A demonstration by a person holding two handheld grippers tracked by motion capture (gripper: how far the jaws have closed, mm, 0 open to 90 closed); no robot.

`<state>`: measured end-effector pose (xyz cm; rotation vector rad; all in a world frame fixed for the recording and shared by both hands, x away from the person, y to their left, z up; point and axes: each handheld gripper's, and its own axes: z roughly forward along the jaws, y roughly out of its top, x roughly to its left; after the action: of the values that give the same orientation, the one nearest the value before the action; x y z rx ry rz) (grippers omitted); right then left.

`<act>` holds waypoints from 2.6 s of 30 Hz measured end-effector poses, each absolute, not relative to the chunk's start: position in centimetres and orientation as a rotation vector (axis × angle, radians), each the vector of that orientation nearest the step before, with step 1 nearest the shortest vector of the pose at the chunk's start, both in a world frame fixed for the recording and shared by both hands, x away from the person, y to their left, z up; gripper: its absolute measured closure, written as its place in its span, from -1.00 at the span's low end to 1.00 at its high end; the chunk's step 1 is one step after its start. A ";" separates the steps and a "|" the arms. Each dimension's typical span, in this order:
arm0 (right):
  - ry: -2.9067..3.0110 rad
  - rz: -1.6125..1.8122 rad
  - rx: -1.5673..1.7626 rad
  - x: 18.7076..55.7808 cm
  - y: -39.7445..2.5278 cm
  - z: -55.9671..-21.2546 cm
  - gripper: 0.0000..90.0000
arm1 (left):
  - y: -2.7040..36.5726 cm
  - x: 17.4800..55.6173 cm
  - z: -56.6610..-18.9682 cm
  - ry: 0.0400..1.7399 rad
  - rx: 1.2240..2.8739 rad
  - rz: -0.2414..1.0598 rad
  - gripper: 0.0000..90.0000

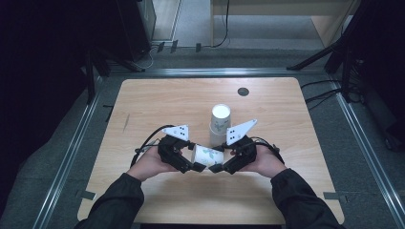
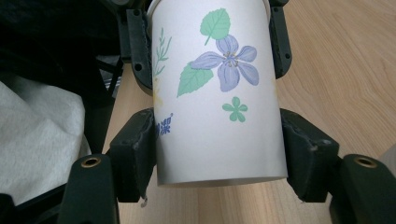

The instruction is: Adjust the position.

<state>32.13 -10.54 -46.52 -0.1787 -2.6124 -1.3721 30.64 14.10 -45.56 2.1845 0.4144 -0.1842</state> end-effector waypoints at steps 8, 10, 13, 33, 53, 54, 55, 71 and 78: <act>-2.610 -1.360 -0.189 32.2 -10.5 -46.5 -0.24 | 14.1 30.6 -45.5 0.409 2.191 -0.182 -0.44; -2.598 -1.357 -0.195 32.2 -10.5 -46.6 -0.29 | 14.2 30.7 -45.4 0.409 2.197 -0.180 -0.44; -2.612 -1.337 -0.193 32.2 -10.6 -46.8 -0.43 | 14.4 30.7 -44.7 0.433 2.213 -0.153 -0.44; -2.683 -1.323 -0.268 32.0 -11.1 -47.7 -0.45 | 13.5 30.8 -42.4 0.405 2.486 -0.075 -0.45; -2.708 -1.306 -0.235 30.9 -9.7 -48.7 -0.35 | 9.8 30.9 -43.6 0.295 2.645 -0.106 -0.45; -2.706 -1.303 -0.234 30.8 -9.6 -48.7 -0.32 | 9.7 30.9 -43.6 0.289 2.651 -0.106 -0.45; -2.712 -1.299 -0.222 30.8 -9.6 -48.7 -0.27 | 9.7 30.9 -43.6 0.288 2.650 -0.099 -0.45; -2.706 -1.327 -0.219 30.8 -10.0 -48.3 -0.23 | 10.2 30.9 -43.5 0.283 2.583 -0.124 -0.71; -2.690 -1.371 -0.243 31.0 -10.8 -47.7 -0.24 | 11.5 31.3 -43.4 0.309 2.474 -0.124 -0.71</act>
<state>31.00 -10.76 -47.75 -0.2430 -2.6900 -1.3714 31.31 11.54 -43.38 2.4742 0.3086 -0.1243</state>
